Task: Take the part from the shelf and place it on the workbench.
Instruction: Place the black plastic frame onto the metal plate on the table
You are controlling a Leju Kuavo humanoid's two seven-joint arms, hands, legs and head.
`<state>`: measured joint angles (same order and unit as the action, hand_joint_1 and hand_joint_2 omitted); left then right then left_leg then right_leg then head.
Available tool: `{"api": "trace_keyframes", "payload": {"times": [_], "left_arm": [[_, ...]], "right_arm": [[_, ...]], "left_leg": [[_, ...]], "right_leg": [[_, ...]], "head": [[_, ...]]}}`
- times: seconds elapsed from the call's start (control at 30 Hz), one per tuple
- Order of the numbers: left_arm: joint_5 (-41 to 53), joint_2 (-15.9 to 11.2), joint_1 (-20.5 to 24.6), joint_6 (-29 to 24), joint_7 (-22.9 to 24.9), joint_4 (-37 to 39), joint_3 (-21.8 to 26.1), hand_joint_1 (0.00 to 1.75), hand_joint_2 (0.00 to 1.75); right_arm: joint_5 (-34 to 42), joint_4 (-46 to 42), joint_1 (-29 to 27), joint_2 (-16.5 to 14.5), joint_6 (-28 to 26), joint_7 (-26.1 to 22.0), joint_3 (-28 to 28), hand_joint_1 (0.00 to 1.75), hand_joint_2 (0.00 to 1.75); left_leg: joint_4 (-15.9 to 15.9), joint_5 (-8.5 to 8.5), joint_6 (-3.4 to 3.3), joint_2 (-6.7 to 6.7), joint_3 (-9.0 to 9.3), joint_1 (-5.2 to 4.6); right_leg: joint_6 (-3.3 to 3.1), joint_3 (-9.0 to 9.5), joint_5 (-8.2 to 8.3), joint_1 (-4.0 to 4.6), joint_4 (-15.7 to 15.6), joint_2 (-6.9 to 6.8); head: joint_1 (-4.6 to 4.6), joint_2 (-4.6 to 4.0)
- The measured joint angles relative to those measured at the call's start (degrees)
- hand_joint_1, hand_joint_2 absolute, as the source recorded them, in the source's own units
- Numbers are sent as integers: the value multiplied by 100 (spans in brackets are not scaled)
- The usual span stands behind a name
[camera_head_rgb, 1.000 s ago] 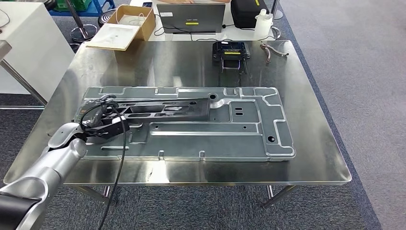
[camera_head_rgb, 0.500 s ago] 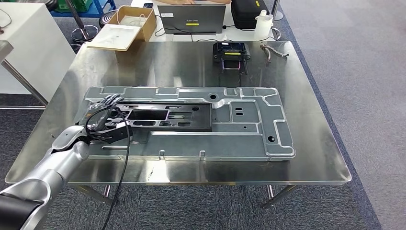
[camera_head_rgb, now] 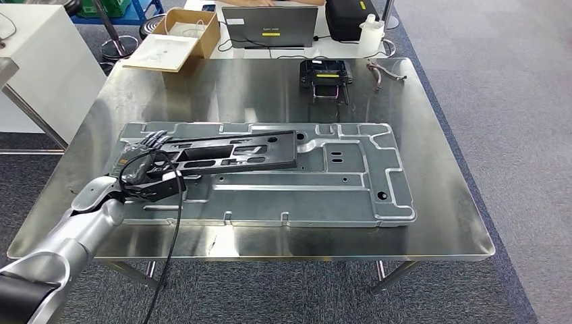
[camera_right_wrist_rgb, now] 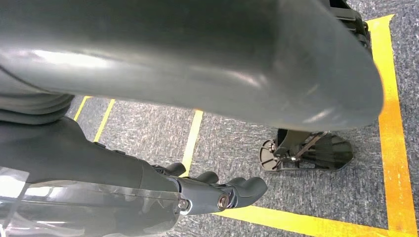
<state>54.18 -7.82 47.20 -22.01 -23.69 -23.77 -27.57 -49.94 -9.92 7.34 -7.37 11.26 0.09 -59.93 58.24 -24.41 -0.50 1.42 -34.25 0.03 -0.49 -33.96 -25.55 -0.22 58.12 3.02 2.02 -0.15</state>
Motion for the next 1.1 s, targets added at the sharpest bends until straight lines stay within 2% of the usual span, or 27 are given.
{"api": "trace_keyframes", "payload": {"times": [0.37,0.47,0.57,0.67,0.77,0.93,1.1], "left_arm": [[-82,-2,-10,-197,-69,-190,-59,0,0],[-308,-2,-79,-433,-230,-411,-115,0,0],[-862,-28,-275,-645,-262,-1288,-88,0,0],[-1047,-78,-393,-380,13,-2379,-66,0,0],[-1075,-101,-487,-292,37,-3093,-62,0,0],[-1064,-137,-588,-305,-30,-3654,-56,0,0],[-761,-148,-567,-109,155,-3671,-78,0,0]], "right_arm": [[1,0,3,1,7,-17,1,0,0],[4,0,3,0,-2,-26,2,0,0],[8,2,-4,0,-31,-43,2,0,0],[9,2,1,0,-34,-63,3,0,0],[9,1,3,0,-31,-72,6,0,0],[9,2,5,0,-27,-78,9,0,0],[6,2,11,0,-20,-75,23,0,0]], "left_leg": [[0,2,-1,6,1,0],[2,3,-2,4,-1,0],[4,5,-4,12,-14,0],[3,5,-6,22,-22,-1],[3,2,-8,16,-22,-3],[3,1,-9,17,-21,-2],[2,2,-8,16,-18,-2]], "right_leg": [[0,3,0,0,0,-7],[0,0,1,0,1,-5],[2,-7,2,1,1,-12],[5,-8,0,1,0,-23],[6,-10,-1,-2,-1,-15],[8,-11,-3,-2,-1,-19],[7,-11,-2,0,-1,-20]], "head": [[0,0],[-1,0],[0,0],[-1,0],[0,0],[0,0],[0,0]]}}
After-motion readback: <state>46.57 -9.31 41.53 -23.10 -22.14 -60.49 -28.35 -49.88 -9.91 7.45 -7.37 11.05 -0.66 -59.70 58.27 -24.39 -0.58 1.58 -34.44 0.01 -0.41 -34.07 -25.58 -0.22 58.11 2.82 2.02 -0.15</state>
